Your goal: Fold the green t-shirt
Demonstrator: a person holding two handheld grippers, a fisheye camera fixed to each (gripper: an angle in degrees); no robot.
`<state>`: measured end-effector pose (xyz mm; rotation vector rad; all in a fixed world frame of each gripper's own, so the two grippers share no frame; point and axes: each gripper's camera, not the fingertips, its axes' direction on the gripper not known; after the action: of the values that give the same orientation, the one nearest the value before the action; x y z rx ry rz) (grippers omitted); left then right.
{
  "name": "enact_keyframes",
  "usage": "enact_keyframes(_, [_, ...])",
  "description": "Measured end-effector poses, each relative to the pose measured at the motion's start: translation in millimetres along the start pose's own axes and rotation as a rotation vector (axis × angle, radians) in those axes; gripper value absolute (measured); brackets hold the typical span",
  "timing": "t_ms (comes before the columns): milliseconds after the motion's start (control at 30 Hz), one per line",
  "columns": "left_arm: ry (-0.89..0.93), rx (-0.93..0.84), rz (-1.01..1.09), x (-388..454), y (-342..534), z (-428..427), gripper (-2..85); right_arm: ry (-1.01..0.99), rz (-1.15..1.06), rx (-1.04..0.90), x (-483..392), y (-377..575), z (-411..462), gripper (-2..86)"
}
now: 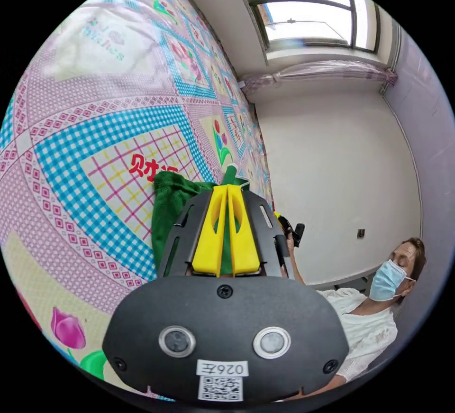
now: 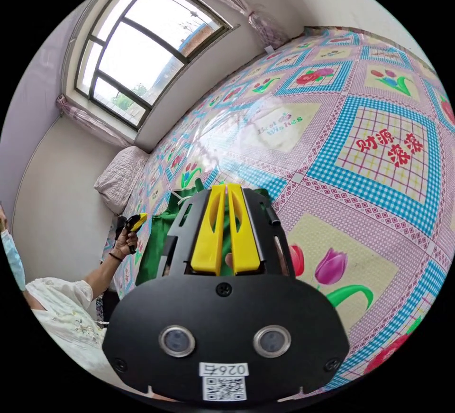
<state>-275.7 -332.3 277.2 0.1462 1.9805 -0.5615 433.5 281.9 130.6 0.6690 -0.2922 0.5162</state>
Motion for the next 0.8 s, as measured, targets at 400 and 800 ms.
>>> enact_keyframes(400, [-0.261,0.577,0.63,278,290,-179,-1.0,0.098,-0.706,0.197,-284,283,2,-1.0])
enact_keyframes(800, [-0.482,0.66,0.713,350,431,-218,-1.0,0.161,-1.09,-0.167,-415,463,205,-0.7])
